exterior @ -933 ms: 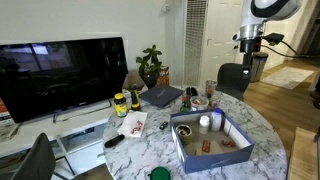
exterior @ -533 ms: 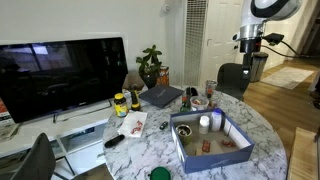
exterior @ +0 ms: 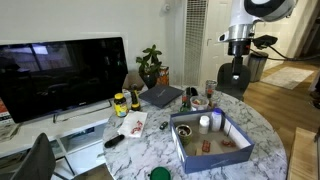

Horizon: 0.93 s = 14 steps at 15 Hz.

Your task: Pick up one red ketchup sachet from the white paper towel and put it in the box

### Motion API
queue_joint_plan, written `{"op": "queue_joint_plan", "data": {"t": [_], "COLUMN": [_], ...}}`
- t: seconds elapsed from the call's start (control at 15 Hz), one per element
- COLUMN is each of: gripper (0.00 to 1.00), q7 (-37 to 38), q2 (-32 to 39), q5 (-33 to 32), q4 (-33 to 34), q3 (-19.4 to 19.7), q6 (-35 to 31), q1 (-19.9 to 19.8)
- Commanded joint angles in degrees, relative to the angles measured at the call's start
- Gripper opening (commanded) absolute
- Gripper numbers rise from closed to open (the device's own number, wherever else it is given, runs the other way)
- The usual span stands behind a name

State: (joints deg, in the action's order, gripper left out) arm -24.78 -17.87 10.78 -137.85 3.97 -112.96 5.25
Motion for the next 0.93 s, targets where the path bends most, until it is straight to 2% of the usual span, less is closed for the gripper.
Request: {"op": "queue_joint_plan", "data": {"t": [0.0,0.13,0.27,0.33,0.4,0.47,0.53,0.6,0.87], "gripper": [1.00,1.00,1.00,1.00,1.00,1.00,1.00,1.00,1.00], "q7": [0.8,4.8,11.5,16.8,21.9,27.2,28.3,24.7,26.2], "q2": [1.1,4.3,10.0,13.8,15.1,16.0,16.3,13.8,16.6], "q5": [2.9,-0.1,-4.9,-10.3,-15.9,-20.2,-18.5,-16.1,-16.9], "q4": [-1.9,-1.3,1.9,4.4,4.7,5.7,6.1,3.8,5.9], "q3": [-7.2,-13.0,-17.8,-19.9,-23.5,-22.6,-20.8,-20.8,-19.9], "q6": [-8.2,-18.5,-28.7,-33.3,-36.8,-36.1,-33.2,-34.9,-34.9], "q1": [6.0,8.8,9.9,9.0,5.5,5.1,7.1,8.5,7.8]}}
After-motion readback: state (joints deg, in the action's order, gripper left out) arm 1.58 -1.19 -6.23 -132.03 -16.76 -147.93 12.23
